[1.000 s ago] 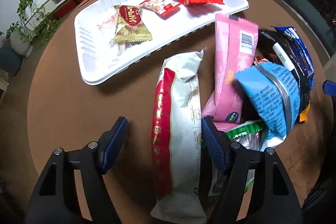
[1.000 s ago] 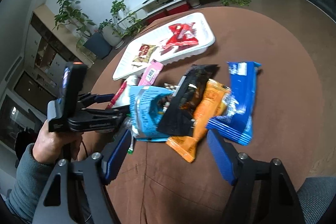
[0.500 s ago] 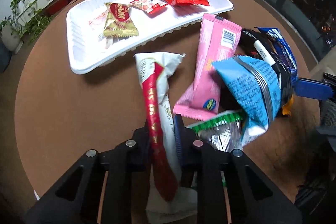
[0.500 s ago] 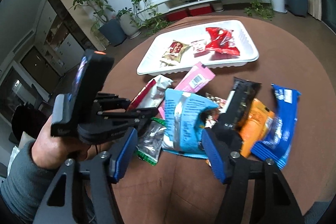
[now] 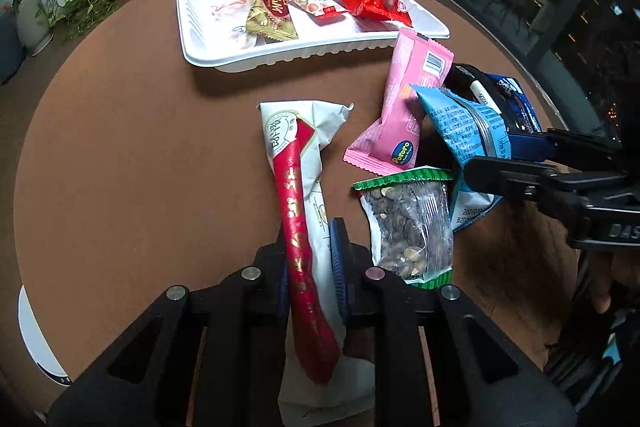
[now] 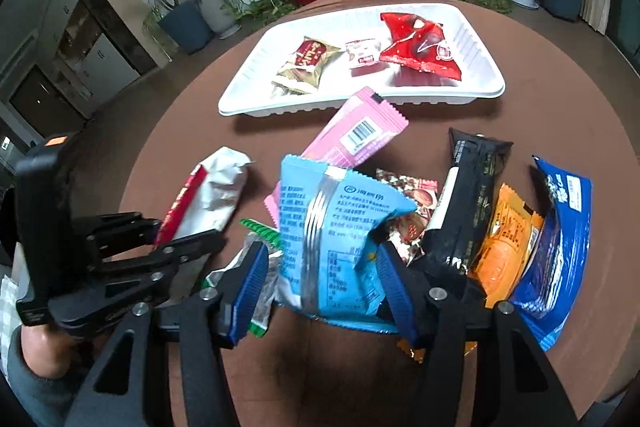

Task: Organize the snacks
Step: 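Grasp the white-red bar with the left tool while the right tool grasps the light-blue bag, then carry the white-red bar and light-blue bag over the tray and open both tools, then pull both tools back to the pile and grasp the green-edged nut bag with the left tool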

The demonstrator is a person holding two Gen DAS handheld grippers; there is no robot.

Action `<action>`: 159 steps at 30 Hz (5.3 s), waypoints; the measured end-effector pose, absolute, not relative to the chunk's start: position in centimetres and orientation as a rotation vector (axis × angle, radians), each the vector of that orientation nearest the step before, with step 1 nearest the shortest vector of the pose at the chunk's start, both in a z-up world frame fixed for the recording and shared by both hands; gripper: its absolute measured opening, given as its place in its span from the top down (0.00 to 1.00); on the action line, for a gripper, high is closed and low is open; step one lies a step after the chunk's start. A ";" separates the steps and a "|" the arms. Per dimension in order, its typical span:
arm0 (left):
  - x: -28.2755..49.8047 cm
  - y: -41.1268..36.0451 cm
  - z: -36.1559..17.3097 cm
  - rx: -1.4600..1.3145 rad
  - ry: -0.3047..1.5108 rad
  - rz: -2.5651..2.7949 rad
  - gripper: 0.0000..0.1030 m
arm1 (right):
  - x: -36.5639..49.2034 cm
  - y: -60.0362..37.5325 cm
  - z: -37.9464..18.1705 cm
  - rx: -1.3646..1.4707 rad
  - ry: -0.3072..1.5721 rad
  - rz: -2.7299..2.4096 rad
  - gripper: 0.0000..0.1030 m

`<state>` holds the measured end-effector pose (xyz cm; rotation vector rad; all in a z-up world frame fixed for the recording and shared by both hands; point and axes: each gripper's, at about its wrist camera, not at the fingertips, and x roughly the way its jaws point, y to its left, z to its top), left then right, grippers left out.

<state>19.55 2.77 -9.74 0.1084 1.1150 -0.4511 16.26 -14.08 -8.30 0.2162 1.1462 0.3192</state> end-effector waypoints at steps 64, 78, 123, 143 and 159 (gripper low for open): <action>21.3 10.8 -0.9 -0.329 0.881 -0.438 0.86 | 14.8 -32.0 -0.5 0.584 0.846 0.172 0.71; 34.8 6.5 6.6 -0.245 0.808 -0.461 0.86 | 28.5 -23.9 5.8 0.386 0.727 0.344 0.71; 45.0 -1.3 -11.4 -0.183 1.001 -0.310 0.80 | 37.6 -14.3 -10.3 0.089 1.070 0.300 0.54; 39.2 1.3 -7.1 -0.197 0.915 -0.304 0.34 | 34.9 -17.3 -6.3 0.190 0.975 0.271 0.22; 27.4 0.9 -3.4 -0.099 0.818 -0.362 0.00 | 26.5 -23.5 -2.6 0.435 0.845 0.335 0.09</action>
